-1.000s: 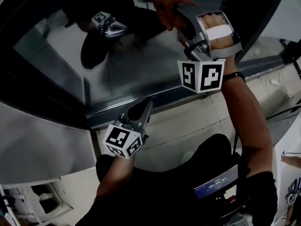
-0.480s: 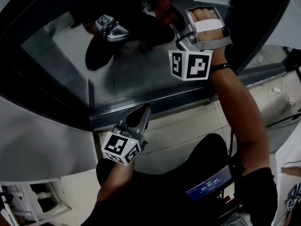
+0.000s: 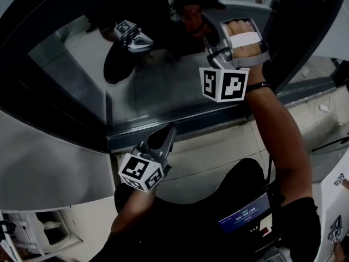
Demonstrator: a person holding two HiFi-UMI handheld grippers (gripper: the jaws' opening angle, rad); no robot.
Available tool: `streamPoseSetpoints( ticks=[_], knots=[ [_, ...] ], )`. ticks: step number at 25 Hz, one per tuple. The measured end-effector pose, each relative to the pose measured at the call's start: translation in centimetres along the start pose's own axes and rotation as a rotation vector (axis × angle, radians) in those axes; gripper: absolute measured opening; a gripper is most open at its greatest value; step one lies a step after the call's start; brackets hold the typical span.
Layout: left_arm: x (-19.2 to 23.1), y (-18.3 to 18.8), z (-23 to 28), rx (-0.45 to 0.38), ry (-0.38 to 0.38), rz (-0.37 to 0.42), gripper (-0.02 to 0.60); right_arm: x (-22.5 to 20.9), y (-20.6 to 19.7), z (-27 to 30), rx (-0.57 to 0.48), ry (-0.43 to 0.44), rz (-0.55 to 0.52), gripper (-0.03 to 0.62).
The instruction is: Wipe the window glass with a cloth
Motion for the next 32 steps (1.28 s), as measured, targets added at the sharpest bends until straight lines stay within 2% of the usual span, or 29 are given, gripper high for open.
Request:
streamPoseSetpoints(
  ticks=[14, 32],
  knots=[
    [0.1, -0.7, 0.4, -0.008, -0.011, -0.001, 0.017, 5.6, 0.4, -2.5, -0.045, 0.072, 0.006, 0.043],
    [0.4, -0.6, 0.3, -0.003, 0.009, -0.014, 0.017, 15.9, 0.3, -6.6, -0.049, 0.255, 0.013, 0.043]
  ],
)
Point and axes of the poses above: the fingertips, and each gripper's own axes: z forward along the fingers, x to its left, y out of its top, the point moved 3 cm from there along -z, backward along the fingers, and after that the axes turned 7 degrees about x, right-handed, at the moved point
